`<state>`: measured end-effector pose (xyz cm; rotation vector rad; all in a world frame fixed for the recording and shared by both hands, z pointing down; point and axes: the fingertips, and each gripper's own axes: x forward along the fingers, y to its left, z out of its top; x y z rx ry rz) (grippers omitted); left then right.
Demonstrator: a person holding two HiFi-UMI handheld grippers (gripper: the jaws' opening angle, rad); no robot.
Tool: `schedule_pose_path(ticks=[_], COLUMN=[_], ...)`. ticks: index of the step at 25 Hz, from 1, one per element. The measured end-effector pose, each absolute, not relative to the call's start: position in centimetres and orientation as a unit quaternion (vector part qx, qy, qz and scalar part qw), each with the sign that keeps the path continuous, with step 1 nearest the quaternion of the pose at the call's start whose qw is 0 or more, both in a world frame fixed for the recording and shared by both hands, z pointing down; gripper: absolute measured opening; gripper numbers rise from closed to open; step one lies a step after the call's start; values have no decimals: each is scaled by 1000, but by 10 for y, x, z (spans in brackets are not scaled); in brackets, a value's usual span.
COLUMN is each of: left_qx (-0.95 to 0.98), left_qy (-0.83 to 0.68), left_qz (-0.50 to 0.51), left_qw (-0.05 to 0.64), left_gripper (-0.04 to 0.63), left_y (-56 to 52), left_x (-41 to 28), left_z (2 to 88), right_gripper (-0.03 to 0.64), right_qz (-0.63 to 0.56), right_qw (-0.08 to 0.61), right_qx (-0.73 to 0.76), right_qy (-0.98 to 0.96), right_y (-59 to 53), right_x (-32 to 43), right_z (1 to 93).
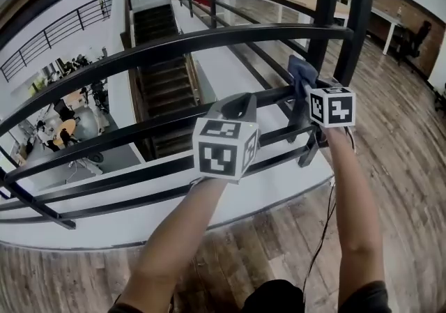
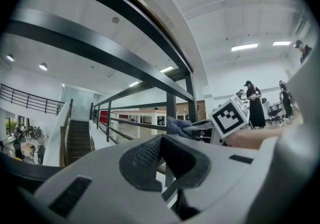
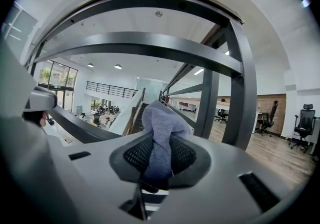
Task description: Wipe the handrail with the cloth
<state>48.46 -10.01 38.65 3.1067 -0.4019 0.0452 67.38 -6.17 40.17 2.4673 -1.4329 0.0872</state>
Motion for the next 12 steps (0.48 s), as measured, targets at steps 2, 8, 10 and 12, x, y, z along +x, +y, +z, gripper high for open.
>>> schedule_pose_path(ticks=[2,8,10,12], left_qx=[992,994,994,994], left_qy=[-121,-110,-107,-102], left_qz=[17,22,23,27], left_qw=[5,7,9,7], left_gripper=[2,2,2,2], left_y=[-91,-73,-68,-63], left_x=[505,535,547,565], left_z=[391,393,394,395], right_gripper=[77,77,77,77], right_qz=[31,40,41,41], right_qw=[146,151,153,154], right_qx=[855,858,860,864], right_qy=[-497,-490,-486,-478], right_y=[-54,-29,-23,-19], right_x=[693,729,741,759], right_z=[401,401,403,402])
